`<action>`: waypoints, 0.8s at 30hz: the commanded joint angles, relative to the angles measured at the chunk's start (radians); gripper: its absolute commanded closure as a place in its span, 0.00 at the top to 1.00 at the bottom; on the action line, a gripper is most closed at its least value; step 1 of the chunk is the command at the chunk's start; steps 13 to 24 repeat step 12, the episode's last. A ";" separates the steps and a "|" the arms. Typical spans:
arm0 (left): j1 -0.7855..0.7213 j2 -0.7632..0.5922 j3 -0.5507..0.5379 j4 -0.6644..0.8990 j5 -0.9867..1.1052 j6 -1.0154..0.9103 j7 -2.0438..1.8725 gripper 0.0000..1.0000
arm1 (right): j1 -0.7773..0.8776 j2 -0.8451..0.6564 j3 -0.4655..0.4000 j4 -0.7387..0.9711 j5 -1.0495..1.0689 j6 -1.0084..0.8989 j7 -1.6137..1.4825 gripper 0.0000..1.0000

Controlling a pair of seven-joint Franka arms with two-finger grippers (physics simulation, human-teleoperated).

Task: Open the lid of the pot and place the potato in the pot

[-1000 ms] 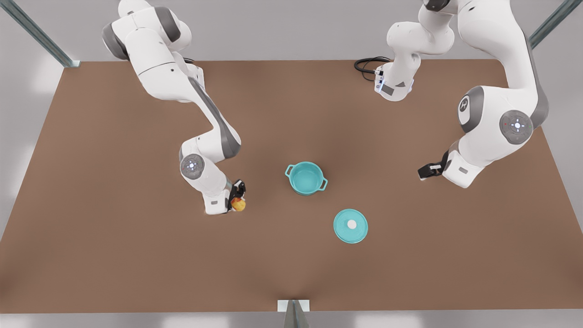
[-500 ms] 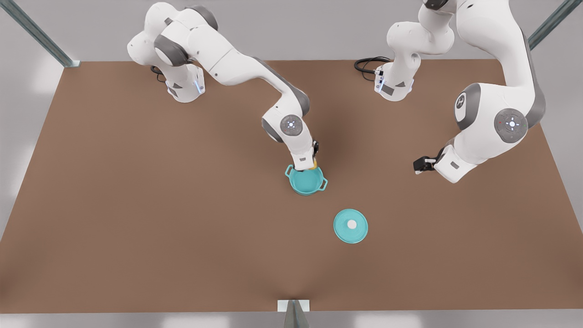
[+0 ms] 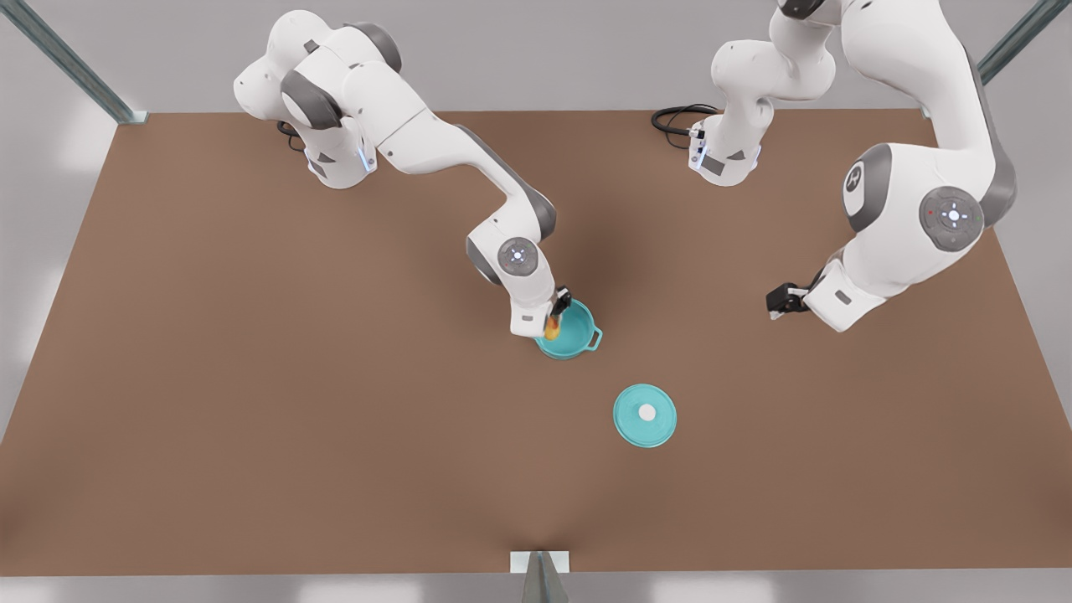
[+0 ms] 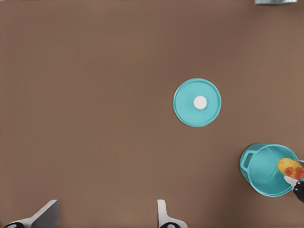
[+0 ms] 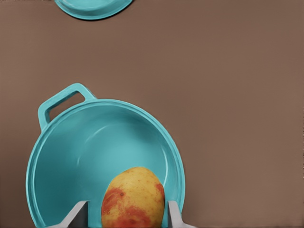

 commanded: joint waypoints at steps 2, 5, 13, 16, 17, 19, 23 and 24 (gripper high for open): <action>-0.003 0.001 -0.007 0.005 0.019 -0.003 0.007 1.00 | 0.000 -0.001 0.001 0.001 -0.004 -0.001 0.232 1.00; -0.006 0.005 -0.007 0.005 0.019 0.005 -0.003 1.00 | -0.155 -0.133 -0.042 0.005 -0.008 -0.113 0.065 1.00; -0.005 0.010 -0.007 0.007 0.008 0.008 -0.015 1.00 | -0.489 -0.296 -0.323 -0.010 -0.008 -0.458 -0.437 1.00; -0.005 0.010 -0.007 0.007 0.008 0.008 -0.015 1.00 | -0.489 -0.296 -0.323 -0.010 -0.008 -0.458 -0.437 1.00; -0.005 0.010 -0.007 0.007 0.008 0.008 -0.015 1.00 | -0.489 -0.296 -0.323 -0.010 -0.008 -0.458 -0.437 1.00; -0.005 0.010 -0.007 0.007 0.008 0.008 -0.015 1.00 | -0.489 -0.296 -0.323 -0.010 -0.008 -0.458 -0.437 1.00; -0.005 0.010 -0.007 0.007 0.008 0.008 -0.015 1.00 | -0.489 -0.296 -0.323 -0.010 -0.008 -0.458 -0.437 1.00; -0.005 0.010 -0.007 0.007 0.008 0.008 -0.015 1.00 | -0.489 -0.296 -0.323 -0.010 -0.008 -0.458 -0.437 1.00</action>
